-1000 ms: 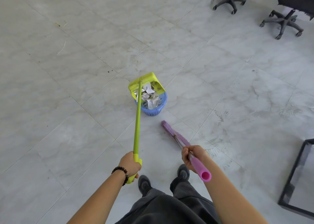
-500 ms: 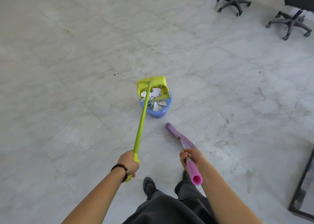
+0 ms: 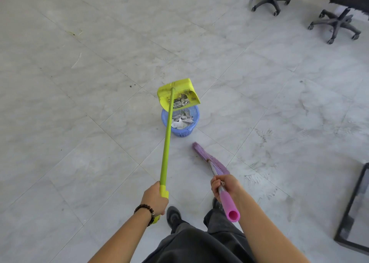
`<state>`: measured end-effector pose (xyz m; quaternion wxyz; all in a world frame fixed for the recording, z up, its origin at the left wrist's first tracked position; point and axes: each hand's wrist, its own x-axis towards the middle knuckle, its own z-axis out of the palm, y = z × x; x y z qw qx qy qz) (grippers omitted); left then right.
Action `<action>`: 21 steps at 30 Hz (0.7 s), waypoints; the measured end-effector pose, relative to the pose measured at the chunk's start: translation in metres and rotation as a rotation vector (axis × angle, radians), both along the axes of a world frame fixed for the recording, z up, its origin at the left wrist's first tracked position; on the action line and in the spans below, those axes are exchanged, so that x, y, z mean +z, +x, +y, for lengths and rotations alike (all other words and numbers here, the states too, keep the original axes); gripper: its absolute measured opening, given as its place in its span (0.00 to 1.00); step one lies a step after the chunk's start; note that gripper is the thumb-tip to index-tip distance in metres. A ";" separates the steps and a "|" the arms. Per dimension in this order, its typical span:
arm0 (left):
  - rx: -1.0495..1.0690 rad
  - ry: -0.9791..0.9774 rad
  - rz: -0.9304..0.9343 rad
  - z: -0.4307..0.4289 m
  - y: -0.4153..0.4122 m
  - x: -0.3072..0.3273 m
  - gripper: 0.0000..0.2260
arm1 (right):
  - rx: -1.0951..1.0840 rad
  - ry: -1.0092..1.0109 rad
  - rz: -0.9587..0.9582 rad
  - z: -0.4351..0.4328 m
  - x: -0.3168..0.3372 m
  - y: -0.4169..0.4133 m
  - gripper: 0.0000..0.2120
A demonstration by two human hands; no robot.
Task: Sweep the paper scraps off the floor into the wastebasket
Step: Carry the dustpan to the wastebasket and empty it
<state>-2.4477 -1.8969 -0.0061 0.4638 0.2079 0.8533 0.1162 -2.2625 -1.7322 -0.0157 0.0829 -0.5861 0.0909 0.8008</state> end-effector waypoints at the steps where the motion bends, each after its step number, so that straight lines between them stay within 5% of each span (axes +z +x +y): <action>1: -0.013 -0.004 0.004 -0.002 0.000 -0.002 0.05 | 0.000 -0.001 -0.001 0.001 0.001 0.000 0.07; 10: 0.261 -0.010 -0.375 0.031 -0.037 0.007 0.08 | 0.071 0.027 -0.047 0.006 -0.015 -0.001 0.06; 21: 0.420 0.199 -0.502 0.044 -0.028 0.034 0.09 | 0.115 0.112 -0.080 0.020 0.012 0.011 0.07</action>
